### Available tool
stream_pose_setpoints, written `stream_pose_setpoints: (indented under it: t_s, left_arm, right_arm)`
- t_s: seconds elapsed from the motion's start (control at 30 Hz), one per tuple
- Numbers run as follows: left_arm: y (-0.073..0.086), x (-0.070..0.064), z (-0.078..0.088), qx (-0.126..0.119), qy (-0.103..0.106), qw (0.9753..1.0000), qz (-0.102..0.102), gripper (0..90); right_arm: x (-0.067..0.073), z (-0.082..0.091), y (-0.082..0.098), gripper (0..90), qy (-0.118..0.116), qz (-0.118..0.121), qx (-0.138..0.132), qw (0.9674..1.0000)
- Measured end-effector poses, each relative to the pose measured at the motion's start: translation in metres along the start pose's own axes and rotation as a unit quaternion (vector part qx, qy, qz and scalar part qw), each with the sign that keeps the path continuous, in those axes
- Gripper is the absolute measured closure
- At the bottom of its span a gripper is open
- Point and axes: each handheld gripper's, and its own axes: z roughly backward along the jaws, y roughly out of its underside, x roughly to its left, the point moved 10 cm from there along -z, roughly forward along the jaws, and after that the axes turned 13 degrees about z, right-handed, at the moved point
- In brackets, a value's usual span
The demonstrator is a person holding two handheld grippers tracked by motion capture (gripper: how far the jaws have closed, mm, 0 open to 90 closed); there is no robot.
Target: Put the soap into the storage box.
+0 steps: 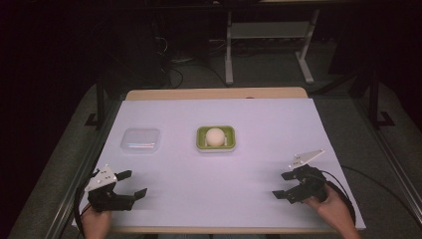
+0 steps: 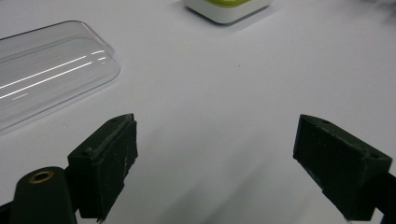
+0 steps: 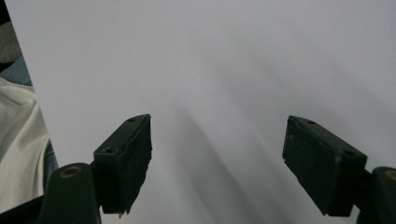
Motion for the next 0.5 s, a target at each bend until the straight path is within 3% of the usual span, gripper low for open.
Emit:
stream_pose_setpoints:
  t_s: [0.23, 0.5]
  left_arm:
    - [0.002, 0.001, -0.001, 0.008, -0.006, 0.9999, -0.003, 13.0]
    - [0.002, 0.002, -0.001, 0.004, -0.003, 1.0, 0.008, 13.0]
  right_arm:
    - [0.008, 0.003, 0.009, 23.3, 0.004, -0.003, -0.001, 1.0]
    - [0.018, 0.001, 0.018, 23.3, 0.01, -0.012, -0.016, 0.9997]
